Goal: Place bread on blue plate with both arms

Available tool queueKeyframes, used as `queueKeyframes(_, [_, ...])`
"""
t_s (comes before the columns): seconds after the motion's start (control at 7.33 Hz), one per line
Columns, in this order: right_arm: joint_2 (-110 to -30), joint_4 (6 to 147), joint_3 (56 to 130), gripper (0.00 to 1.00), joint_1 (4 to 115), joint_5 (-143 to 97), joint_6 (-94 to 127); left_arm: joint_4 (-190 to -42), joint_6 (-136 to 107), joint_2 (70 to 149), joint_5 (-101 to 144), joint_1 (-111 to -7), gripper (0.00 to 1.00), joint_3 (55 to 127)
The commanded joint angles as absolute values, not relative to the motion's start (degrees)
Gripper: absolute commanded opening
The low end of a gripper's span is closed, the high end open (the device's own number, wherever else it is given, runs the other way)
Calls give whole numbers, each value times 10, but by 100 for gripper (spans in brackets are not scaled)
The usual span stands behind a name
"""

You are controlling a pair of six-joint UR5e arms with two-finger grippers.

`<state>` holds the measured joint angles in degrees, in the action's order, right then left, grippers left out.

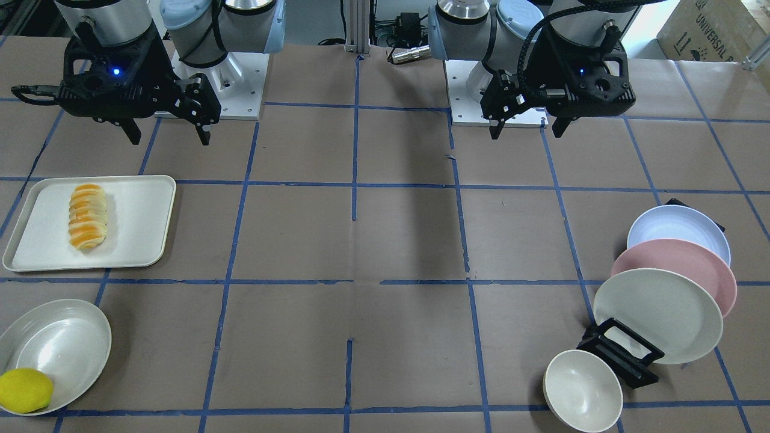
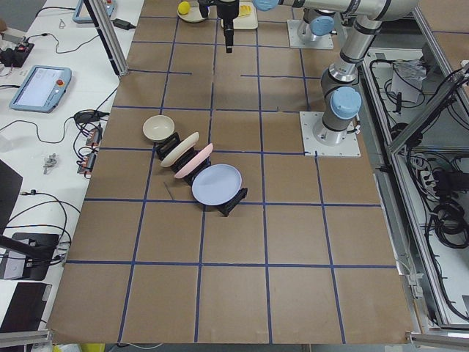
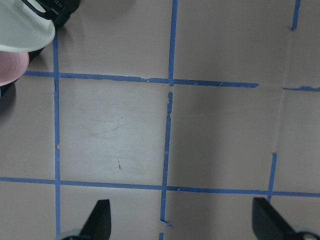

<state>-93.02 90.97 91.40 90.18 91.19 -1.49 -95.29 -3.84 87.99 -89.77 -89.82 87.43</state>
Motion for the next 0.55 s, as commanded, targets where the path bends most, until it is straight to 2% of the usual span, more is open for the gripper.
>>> queueKeyframes(0.0, [-930, 910, 914, 100, 902, 912, -15, -950, -35, 875, -903, -898, 100, 875])
queueKeyframes(0.41, [-926, 911, 915, 100, 902, 911, -15, -950, 90, 868, -911, -857, 100, 887])
